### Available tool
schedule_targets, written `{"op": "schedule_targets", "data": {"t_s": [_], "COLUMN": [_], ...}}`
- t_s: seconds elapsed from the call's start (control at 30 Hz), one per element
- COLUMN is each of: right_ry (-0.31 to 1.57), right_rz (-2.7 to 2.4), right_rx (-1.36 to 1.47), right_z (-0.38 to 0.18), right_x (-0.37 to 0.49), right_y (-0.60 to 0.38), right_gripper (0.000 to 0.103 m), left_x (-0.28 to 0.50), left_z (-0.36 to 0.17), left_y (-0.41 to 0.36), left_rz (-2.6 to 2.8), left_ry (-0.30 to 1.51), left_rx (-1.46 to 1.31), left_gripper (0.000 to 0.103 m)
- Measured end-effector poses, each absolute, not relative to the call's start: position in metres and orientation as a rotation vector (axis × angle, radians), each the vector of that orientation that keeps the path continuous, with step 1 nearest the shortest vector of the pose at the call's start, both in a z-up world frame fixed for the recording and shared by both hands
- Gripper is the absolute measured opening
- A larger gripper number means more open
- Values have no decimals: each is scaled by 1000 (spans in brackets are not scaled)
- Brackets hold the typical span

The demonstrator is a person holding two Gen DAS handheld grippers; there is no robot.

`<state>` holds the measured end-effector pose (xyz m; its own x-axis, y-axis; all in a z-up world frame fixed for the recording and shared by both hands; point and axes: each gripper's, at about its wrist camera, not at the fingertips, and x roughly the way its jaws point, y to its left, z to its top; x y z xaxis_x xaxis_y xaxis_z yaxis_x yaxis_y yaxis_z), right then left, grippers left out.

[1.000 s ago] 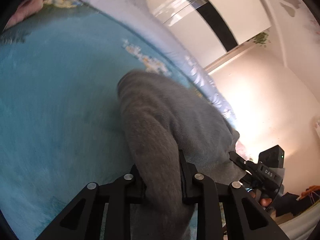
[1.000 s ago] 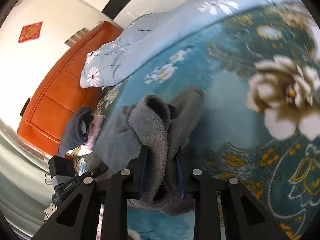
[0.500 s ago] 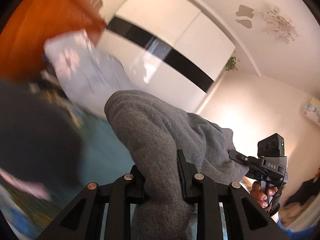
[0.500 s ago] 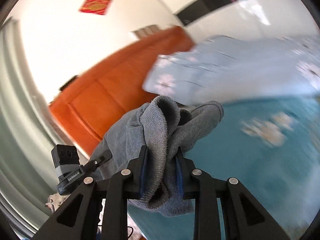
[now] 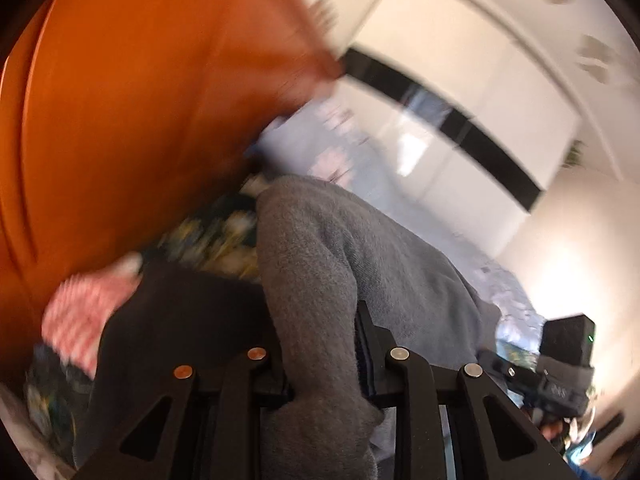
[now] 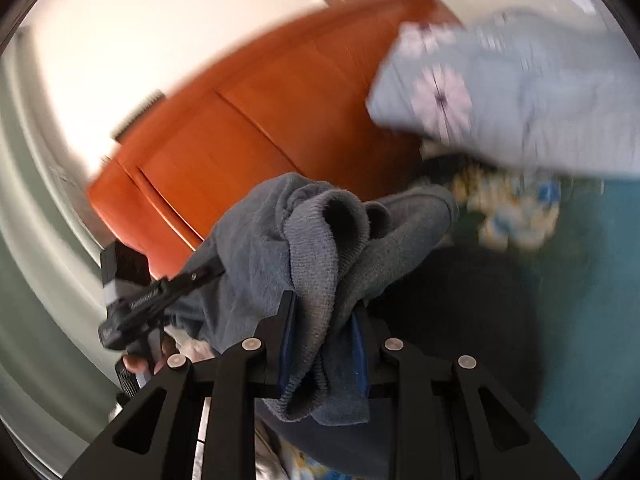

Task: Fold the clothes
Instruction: 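Lift the folded sweatshirt with both grippers and carry it toward the clothes stack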

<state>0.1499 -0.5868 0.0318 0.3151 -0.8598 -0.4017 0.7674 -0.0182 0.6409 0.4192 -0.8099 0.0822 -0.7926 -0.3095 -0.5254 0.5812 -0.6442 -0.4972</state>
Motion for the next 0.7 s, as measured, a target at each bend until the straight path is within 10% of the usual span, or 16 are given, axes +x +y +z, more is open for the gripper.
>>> {"op": "schedule_targets", "data": {"t_s": [0.23, 0.37, 0.43, 0.7], "right_ry": [-119, -60, -35, 82], "right_rz": [-1273, -1322, -1357, -1366], "right_rx": [981, 885, 818, 677], "right_z": [9, 34, 48, 83], "right_x": [142, 146, 147, 168], "right_y": [-592, -580, -574, -590], "right_gripper": [29, 33, 33, 33], "left_x": [442, 450, 457, 436], "left_z": [26, 59, 75, 101], "left_y": [-828, -808, -797, -767], "left_rz": [-2400, -2397, -2408, -2423], "left_ry": [1160, 1048, 990, 726], "left_rx": [441, 422, 393, 395], "left_gripper": [35, 46, 71, 81]}}
